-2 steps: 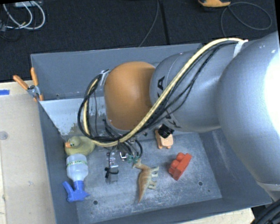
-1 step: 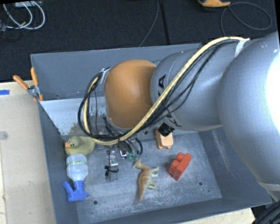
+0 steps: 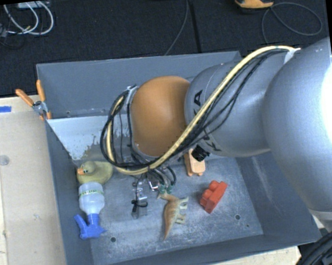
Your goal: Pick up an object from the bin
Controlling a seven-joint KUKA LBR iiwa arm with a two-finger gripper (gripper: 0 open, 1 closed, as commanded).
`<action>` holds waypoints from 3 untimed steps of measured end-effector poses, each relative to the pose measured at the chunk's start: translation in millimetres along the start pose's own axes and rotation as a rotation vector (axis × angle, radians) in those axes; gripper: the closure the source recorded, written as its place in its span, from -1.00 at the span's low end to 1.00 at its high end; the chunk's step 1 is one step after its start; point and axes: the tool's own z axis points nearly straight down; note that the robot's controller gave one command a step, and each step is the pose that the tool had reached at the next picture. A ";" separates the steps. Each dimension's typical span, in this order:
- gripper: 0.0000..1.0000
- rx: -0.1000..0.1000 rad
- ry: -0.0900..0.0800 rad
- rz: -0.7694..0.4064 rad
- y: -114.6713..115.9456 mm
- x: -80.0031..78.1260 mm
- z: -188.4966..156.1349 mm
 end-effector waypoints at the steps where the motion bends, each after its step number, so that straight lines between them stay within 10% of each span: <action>1: -1.00 -0.001 0.002 -0.059 -12.0 5.8 8.9; 3: -1.00 -0.004 -0.001 -0.055 -30.8 -6.9 10.7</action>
Offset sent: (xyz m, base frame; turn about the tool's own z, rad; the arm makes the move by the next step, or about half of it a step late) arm 0.0392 0.0164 0.0118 -0.0461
